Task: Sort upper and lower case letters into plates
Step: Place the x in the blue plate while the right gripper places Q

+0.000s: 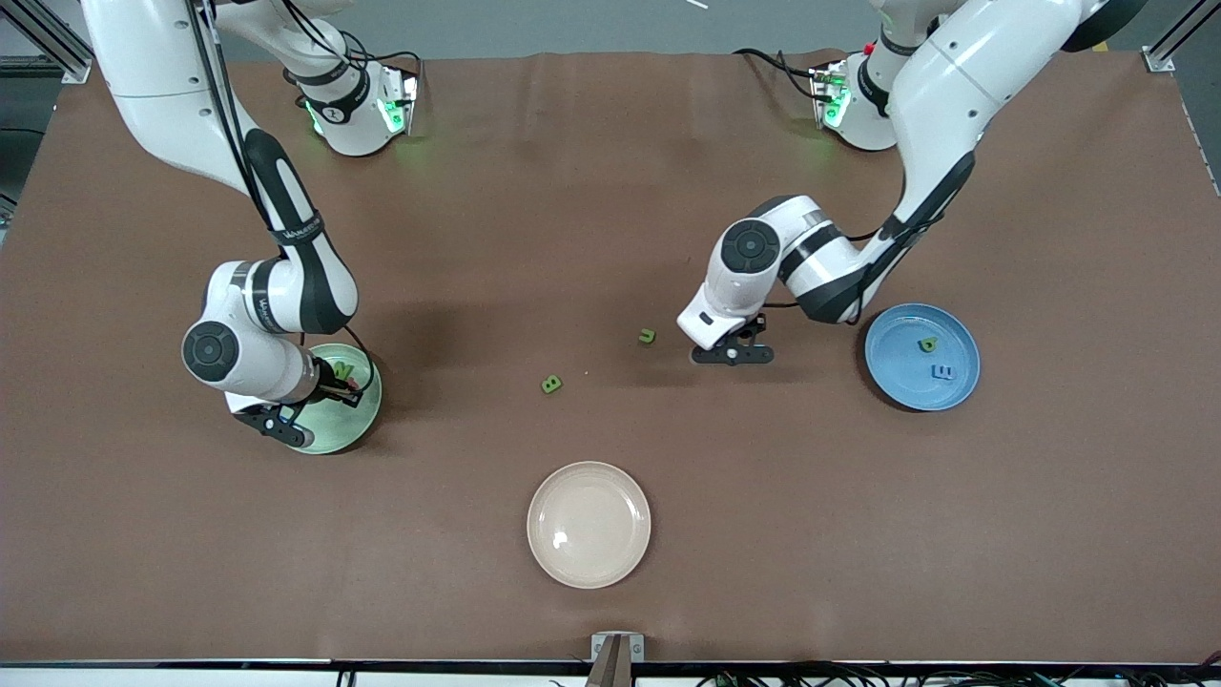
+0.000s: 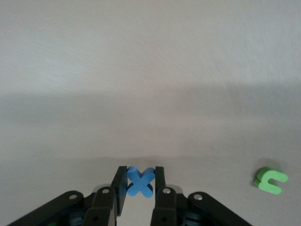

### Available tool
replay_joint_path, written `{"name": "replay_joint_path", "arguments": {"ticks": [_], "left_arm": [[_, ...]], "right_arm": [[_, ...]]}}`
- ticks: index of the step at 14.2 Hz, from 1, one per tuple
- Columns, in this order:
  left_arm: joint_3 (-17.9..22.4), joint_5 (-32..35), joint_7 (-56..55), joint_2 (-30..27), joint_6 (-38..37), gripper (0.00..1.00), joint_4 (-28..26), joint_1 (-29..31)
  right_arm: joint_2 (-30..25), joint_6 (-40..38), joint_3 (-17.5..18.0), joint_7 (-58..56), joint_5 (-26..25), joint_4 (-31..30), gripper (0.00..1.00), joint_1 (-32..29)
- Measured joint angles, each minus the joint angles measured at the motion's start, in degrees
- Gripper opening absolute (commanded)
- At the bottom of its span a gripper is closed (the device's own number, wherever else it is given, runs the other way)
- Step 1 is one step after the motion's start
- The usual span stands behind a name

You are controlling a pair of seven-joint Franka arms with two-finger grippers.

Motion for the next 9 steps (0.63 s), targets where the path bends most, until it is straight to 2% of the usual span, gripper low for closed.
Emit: {"name": "replay_joint_path", "arguments": {"ticks": [2,3,5,7,9], "left_arm": [[-6.5,0.0,1.4,-1.5,-3.8,0.15,-0.3,8.3],[-10.0,0.0,3.2,-1.9,-6.2,0.15,-0.6,13.1],[-16.5,0.1,7.2,-2.4,-9.5,0.15,-2.1,23.1],[-21.0,1.6,11.7,-2.5,-10.1,0.15,-4.8,32.5],[-23.3,5.6,15.6,-2.5,-10.1,0.15,-7.6,40.2]], "right_arm": [[0.5,0.8,0.0,0.0,0.0,0.0,0.24,0.0],[0.7,0.9,0.0,0.0,0.0,0.0,0.37,0.0],[0.7,0.9,0.0,0.0,0.0,0.0,1.00,0.0],[0.7,0.7,0.0,0.0,0.0,0.1,1.00,0.0],[0.5,-1.4,0.0,0.0,0.0,1.4,1.00,0.1]]}}
